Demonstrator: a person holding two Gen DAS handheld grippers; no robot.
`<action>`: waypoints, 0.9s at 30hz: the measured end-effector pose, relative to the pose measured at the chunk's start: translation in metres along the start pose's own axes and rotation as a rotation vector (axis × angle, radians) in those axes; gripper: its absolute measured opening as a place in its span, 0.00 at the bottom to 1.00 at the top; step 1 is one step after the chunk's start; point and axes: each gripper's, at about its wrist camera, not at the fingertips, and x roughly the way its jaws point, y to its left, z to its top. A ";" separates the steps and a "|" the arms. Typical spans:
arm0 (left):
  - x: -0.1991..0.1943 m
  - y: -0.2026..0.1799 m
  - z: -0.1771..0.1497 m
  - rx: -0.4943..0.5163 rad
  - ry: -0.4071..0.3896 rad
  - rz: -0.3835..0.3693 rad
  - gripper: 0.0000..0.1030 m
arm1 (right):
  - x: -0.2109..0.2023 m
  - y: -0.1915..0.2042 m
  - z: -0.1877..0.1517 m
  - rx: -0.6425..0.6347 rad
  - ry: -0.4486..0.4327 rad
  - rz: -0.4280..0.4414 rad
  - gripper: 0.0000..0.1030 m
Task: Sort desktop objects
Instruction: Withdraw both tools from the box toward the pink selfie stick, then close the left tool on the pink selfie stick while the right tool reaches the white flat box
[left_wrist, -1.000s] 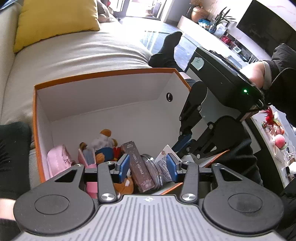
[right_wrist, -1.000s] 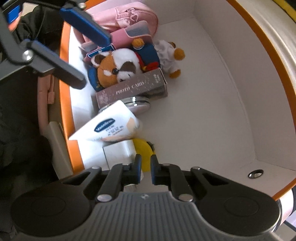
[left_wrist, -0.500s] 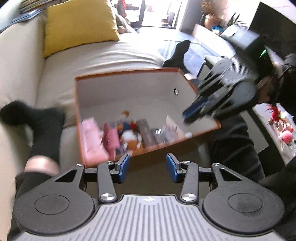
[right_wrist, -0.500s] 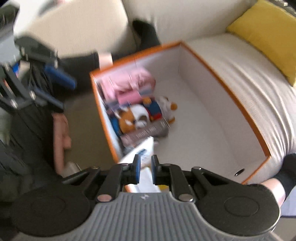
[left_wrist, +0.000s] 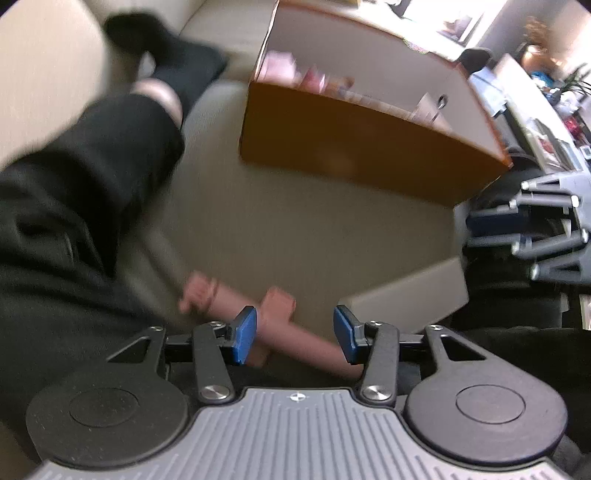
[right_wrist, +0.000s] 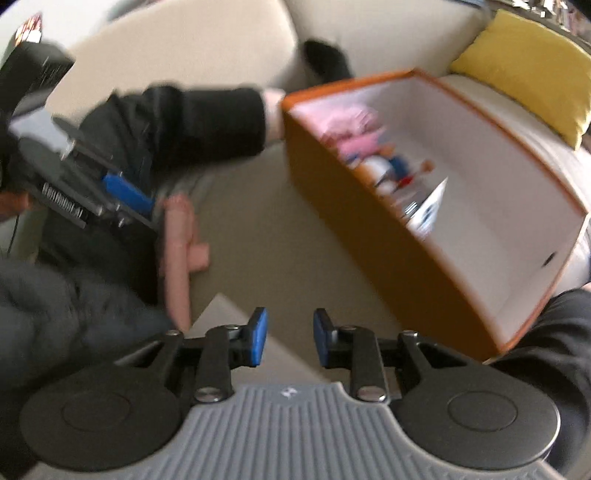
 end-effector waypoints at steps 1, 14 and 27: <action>0.004 0.002 -0.003 -0.017 0.015 -0.006 0.52 | 0.001 0.004 -0.004 -0.014 0.013 0.000 0.31; 0.030 -0.015 -0.025 0.007 0.033 0.111 0.56 | 0.047 0.035 -0.024 -0.341 0.193 -0.049 0.62; 0.059 -0.016 -0.017 -0.004 0.032 0.148 0.52 | 0.071 0.035 -0.028 -0.305 0.175 -0.026 0.73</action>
